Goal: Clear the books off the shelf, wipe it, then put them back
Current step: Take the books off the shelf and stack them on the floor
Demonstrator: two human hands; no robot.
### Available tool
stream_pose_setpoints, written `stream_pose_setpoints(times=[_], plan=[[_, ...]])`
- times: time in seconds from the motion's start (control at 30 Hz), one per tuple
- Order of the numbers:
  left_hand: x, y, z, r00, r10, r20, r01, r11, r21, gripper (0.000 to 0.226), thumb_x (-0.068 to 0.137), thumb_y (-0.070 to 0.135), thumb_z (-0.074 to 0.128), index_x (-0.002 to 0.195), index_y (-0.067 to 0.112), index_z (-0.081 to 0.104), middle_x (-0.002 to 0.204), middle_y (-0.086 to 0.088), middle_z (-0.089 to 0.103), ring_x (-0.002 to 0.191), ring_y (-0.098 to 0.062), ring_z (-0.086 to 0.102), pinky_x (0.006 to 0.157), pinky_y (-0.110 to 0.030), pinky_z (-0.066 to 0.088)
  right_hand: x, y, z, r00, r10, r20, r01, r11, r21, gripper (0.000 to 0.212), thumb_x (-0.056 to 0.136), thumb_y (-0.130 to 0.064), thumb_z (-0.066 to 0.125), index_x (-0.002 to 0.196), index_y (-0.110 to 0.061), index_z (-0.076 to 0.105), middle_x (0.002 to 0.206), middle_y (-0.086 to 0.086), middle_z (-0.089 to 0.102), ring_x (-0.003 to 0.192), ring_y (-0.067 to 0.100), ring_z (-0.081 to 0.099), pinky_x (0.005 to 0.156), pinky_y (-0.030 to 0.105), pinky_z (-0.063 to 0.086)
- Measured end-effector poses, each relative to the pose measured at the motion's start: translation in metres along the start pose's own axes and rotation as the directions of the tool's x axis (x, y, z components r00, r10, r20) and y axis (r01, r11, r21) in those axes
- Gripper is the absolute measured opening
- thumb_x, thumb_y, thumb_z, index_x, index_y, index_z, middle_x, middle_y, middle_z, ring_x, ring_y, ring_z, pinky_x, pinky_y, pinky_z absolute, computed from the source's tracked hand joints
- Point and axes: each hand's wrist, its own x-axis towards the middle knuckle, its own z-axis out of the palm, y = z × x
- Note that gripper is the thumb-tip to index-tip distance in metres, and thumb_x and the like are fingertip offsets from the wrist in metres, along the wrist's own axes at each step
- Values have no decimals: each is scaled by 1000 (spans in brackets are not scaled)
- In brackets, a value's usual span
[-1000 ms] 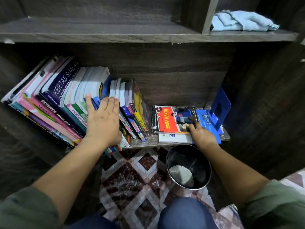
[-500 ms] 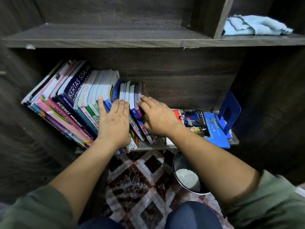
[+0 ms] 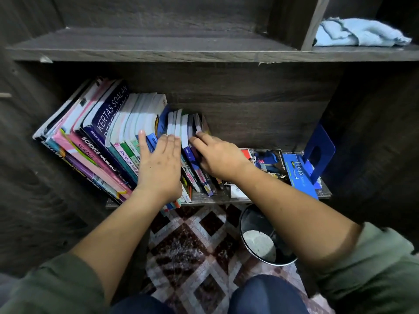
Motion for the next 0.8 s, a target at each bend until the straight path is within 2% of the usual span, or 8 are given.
stream_pose_setpoints(times=[0.17,0.3,0.4,0.47,0.6,0.7,0.73,0.8], plan=[[-1,-1,1,1000,11,-15,-10,1000,8,100,82,57,43,153,4,-4,160,-11,5,147,-26,7,106,-70,-12,-13,9,-4,995,80,-60,-84,994,-76,58,93,-15,52,147,-14,29,155,13,27,142,31,29,104,39,41],[-1,0,0,999,6,-33,-6,1000,-6,98,83,60,39,153,5,-2,160,-11,7,147,-26,8,106,-69,-12,-22,20,-8,989,132,-60,-138,982,-126,47,85,-3,53,132,-3,46,142,24,44,137,39,37,102,44,43],[-1,1,0,999,-11,-47,9,999,-45,97,83,61,38,153,5,0,160,-10,9,147,-25,10,106,-68,-13,-29,31,-11,992,96,-78,-108,981,-162,38,80,6,56,117,-1,53,141,25,46,134,41,42,93,43,50],[0,2,-2,998,-26,-55,21,996,-89,95,84,64,36,153,7,4,160,-8,13,147,-24,13,107,-67,-15,-32,35,-17,996,78,-48,-86,974,-208,38,89,3,46,126,-5,45,142,21,43,136,36,39,87,42,52],[2,7,-4,994,-84,-76,72,986,-153,92,86,72,20,152,8,18,156,-7,25,144,-22,22,109,-66,-14,-30,42,-29,1000,12,-29,-20,950,-311,51,94,-8,49,142,-17,38,124,17,49,111,35,53,76,42,50],[4,9,-4,990,-118,-77,102,977,-189,91,87,73,15,150,8,24,153,-7,31,142,-22,27,111,-65,-10,-30,53,-27,998,-58,4,56,930,-363,25,89,-5,52,112,-8,62,133,20,51,109,40,57,73,43,54],[4,10,-3,989,-122,-80,104,975,-196,91,87,73,15,149,8,25,153,-7,32,141,-22,28,111,-65,-10,-32,59,-26,996,-84,17,84,922,-378,19,85,-5,52,98,-6,66,129,21,57,105,40,62,69,40,56],[4,11,-2,988,-128,-87,108,972,-208,90,87,73,14,149,8,27,152,-8,33,141,-22,29,112,-65,-9,-41,76,-18,993,-115,-12,100,909,-405,27,81,-8,41,84,-5,67,111,21,67,96,38,68,63,38,58]])
